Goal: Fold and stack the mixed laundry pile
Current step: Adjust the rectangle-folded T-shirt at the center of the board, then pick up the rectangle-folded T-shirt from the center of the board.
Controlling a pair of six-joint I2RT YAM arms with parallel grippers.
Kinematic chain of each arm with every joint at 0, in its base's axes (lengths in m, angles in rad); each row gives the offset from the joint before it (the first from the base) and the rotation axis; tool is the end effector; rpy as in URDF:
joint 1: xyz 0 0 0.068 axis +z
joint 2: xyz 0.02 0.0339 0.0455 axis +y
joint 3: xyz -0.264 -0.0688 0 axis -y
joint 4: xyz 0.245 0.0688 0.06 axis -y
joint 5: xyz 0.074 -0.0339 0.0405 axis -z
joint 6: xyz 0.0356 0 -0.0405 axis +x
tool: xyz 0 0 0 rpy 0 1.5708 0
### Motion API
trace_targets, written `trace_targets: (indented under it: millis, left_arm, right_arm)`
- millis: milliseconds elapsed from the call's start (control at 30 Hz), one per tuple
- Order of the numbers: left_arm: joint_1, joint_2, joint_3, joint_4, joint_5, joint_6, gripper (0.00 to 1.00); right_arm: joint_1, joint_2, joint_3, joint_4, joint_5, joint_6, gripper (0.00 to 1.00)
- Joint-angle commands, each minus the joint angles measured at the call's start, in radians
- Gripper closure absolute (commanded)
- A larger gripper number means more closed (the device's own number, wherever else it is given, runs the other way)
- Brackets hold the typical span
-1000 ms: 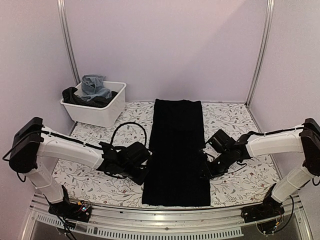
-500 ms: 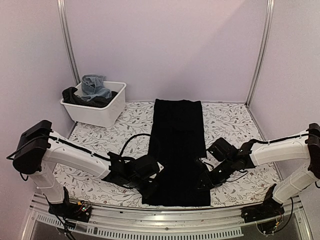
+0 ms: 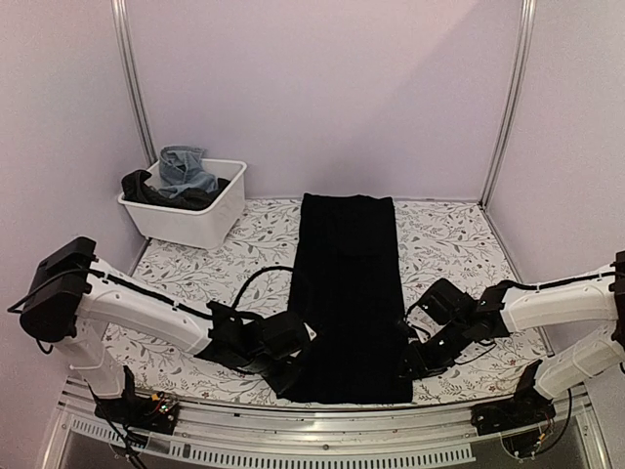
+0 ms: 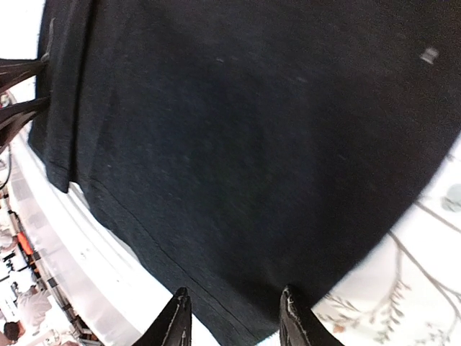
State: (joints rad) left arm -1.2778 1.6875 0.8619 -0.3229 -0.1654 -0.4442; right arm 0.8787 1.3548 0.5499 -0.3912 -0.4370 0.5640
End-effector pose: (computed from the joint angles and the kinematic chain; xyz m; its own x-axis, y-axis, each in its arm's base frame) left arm 0.0939 -0.2910 0.1368 -0.6353 0.6383 -0.4346 0.7219 0.6908 -0.0405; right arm 0.1258 0.1754 0.1375 -0.9276 -0.3602 -0.0988 -0.3556 0.7709 0.5285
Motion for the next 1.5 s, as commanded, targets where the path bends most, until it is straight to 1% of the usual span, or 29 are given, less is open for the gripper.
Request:
trace_targets:
  millis: [0, 100, 233, 367, 433, 600, 933, 1100, 1267, 1333, 1367, 1467]
  left_arm:
    - [-0.036, -0.087, -0.008, -0.062, -0.015, -0.043, 0.62]
    - [-0.041, -0.181, -0.064, -0.040, 0.017, -0.100, 0.58]
    - [-0.043, -0.290, -0.172, 0.031, 0.092, -0.222, 0.57]
    - [-0.049, -0.349, -0.262, 0.076, 0.130, -0.323, 0.57]
    - [-0.054, -0.360, -0.286, 0.084, 0.136, -0.357, 0.58]
    - [-0.058, -0.334, -0.287, 0.085, 0.136, -0.418, 0.62]
    - [-0.073, -0.223, -0.257, 0.148, 0.148, -0.466, 0.68]
    - [-0.082, -0.185, -0.250, 0.160, 0.157, -0.467, 0.71]
    - [-0.087, -0.163, -0.230, 0.153, 0.158, -0.451, 0.77]
    - [-0.092, -0.155, -0.219, 0.147, 0.157, -0.445, 0.80]
    - [-0.096, -0.153, -0.214, 0.142, 0.157, -0.442, 0.84]
    - [-0.102, -0.157, -0.206, 0.132, 0.152, -0.436, 0.93]
  right_arm:
    - [0.007, -0.073, 0.034, -0.178, 0.090, 0.020, 0.58]
    - [0.008, -0.145, 0.037, -0.205, 0.087, 0.033, 0.56]
    - [0.008, -0.219, -0.013, -0.203, 0.049, 0.082, 0.52]
    - [0.011, -0.258, -0.066, -0.167, 0.020, 0.124, 0.52]
    - [0.012, -0.270, -0.087, -0.147, 0.005, 0.143, 0.54]
    - [0.017, -0.279, -0.138, -0.140, 0.022, 0.180, 0.56]
    - [0.017, -0.235, -0.171, -0.036, 0.013, 0.212, 0.58]
    - [0.020, -0.201, -0.181, 0.018, -0.008, 0.221, 0.60]
    - [0.035, -0.165, -0.195, 0.068, -0.028, 0.230, 0.67]
    - [0.043, -0.155, -0.191, 0.070, -0.029, 0.235, 0.72]
    - [0.045, -0.155, -0.190, 0.068, -0.028, 0.234, 0.75]
    - [0.046, -0.183, -0.182, 0.052, -0.023, 0.234, 0.91]
